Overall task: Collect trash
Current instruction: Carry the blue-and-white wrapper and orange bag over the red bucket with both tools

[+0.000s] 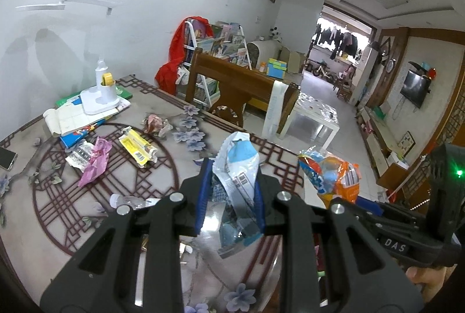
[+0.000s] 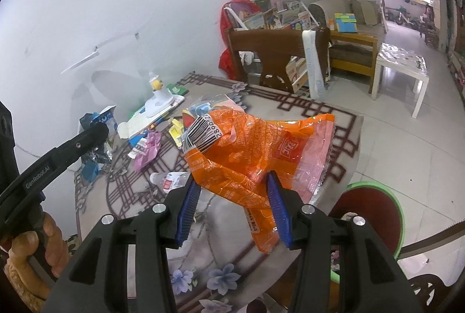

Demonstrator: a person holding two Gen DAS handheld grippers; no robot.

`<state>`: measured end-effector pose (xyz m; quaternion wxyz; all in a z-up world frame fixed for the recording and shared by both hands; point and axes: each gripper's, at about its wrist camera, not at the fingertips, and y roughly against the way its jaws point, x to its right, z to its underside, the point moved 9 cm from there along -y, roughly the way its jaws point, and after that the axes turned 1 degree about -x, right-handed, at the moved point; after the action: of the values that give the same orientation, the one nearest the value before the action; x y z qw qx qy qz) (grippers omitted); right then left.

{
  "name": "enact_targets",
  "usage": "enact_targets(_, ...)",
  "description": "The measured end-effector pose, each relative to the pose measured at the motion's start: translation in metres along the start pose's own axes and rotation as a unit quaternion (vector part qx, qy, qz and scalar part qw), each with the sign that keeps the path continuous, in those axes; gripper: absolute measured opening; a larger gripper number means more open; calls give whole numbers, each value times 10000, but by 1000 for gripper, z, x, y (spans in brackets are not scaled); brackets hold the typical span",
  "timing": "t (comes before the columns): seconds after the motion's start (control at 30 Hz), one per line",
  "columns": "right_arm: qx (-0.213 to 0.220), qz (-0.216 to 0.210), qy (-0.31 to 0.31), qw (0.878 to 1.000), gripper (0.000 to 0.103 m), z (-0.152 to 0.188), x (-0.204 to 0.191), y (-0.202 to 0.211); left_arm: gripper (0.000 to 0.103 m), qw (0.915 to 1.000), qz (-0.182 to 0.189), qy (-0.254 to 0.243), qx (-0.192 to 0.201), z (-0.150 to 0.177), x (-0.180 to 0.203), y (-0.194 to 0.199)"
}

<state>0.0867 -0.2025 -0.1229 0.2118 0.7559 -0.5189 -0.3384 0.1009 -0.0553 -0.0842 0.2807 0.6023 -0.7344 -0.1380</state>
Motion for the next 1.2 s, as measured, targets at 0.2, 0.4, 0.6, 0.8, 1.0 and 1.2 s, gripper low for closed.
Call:
enact_targets(0.2, 67, 124, -94, 9999, 45, 0, 17, 13, 26, 9998, 154, -68, -47, 0, 17, -6)
enact_targets(0.4, 138, 264, -233, 9993, 45, -2, 40, 26, 26, 9993, 299, -162, -124, 3, 41, -14)
enact_targets(0.6, 165, 417, -319, 9985, 45, -4, 69, 40, 26, 9986, 425, -245, -195, 5, 71, -24)
enact_targets(0.8, 197, 586, -439, 9971, 45, -6, 105, 57, 27, 9973, 562, -398, -272, 5, 107, -37)
enact_targets(1.0, 211, 742, -644, 9949, 45, 0, 144, 75, 27, 9947, 770, -542, -415, 13, 151, -53)
enact_targets(1.2, 158, 914, -920, 9914, 45, 9, 188, 83, 27, 9916, 945, -709, -535, 19, 193, -72)
